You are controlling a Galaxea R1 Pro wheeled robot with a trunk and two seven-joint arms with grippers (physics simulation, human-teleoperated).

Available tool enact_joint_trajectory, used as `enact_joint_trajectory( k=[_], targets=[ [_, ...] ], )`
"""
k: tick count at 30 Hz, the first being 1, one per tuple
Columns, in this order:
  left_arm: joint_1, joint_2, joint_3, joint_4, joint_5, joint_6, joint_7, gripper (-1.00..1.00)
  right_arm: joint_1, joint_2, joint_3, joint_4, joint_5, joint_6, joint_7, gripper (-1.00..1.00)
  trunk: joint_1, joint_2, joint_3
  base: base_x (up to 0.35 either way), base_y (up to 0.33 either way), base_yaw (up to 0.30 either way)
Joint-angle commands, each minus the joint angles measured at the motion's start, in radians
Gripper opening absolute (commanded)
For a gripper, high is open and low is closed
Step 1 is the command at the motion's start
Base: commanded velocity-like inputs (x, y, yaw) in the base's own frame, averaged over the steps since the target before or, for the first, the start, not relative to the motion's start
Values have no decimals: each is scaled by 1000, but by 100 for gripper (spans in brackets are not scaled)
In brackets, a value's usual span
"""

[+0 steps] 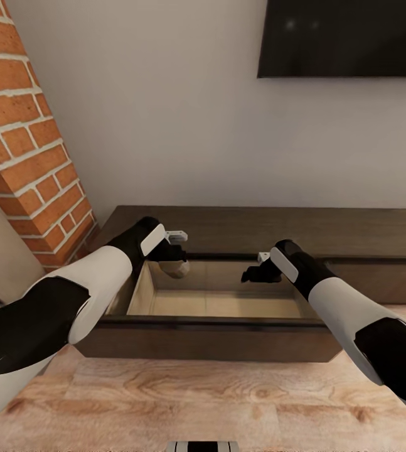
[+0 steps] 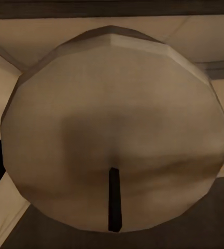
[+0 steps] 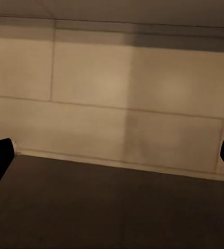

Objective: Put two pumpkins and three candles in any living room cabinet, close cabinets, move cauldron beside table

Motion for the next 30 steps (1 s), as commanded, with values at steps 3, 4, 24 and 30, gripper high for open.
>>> enact_joint_trajectory(
  k=[3, 4, 24, 30],
  targets=[
    [0, 1, -4, 5, 9, 0, 7, -100, -1, 11, 7, -1, -10, 2, -9, 100, 0, 0, -6, 0, 0, 0],
    [1, 1, -4, 9, 9, -1, 7, -100, 0, 13, 7, -1, -10, 2, -9, 100, 0, 0, -7, 0, 0, 0],
    [2, 0, -5, 92, 9, -79, 3, -100, 0, 49, 7, 101, -8, -158, -5, 100, 0, 0, -39, 0, 0, 0],
    [2, -3, -6, 92, 9, -79, 3, -100, -1, 50, 7, 124, -8, -205, -3, 100, 0, 0, -48, 0, 0, 0]
  ],
)
